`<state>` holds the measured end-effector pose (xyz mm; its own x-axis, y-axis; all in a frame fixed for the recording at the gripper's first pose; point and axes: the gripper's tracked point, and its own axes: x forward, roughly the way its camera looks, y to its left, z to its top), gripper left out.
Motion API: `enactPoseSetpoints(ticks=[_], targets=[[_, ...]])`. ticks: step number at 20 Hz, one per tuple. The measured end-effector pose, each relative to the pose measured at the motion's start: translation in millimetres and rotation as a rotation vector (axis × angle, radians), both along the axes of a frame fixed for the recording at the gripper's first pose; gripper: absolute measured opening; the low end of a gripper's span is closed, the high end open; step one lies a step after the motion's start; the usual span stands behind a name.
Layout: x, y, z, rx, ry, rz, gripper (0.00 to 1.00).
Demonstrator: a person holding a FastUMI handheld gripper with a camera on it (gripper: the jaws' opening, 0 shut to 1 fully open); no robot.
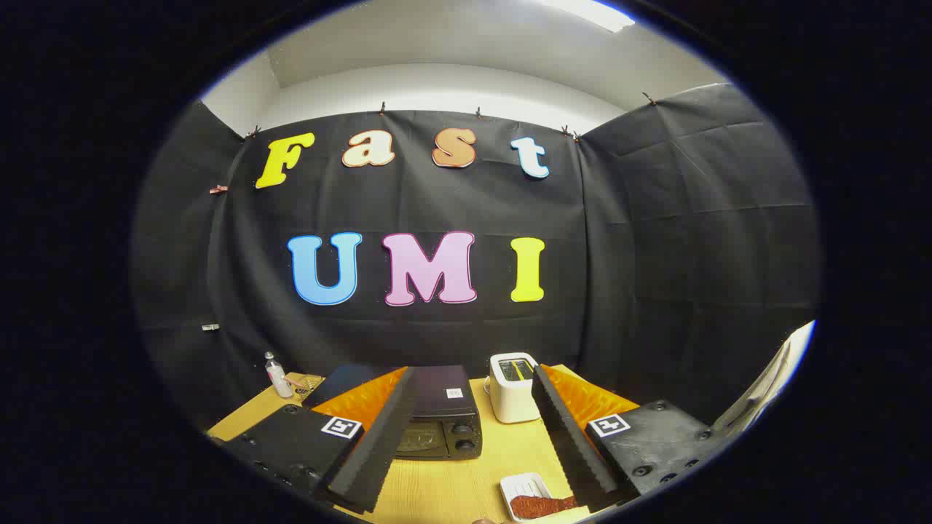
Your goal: Open the toaster oven, put the food inside, and close the toaster oven door.
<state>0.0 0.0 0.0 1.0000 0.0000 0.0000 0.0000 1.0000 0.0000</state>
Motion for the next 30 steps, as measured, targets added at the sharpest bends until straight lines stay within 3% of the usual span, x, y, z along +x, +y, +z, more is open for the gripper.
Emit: enactPoseSetpoints(ticks=[17, 30], targets=[[16, 24, -14, 0.006, 0.02, -0.003, 0.97], [82, 129, -91, -0.005, 0.118, 0.107, 0.98]])
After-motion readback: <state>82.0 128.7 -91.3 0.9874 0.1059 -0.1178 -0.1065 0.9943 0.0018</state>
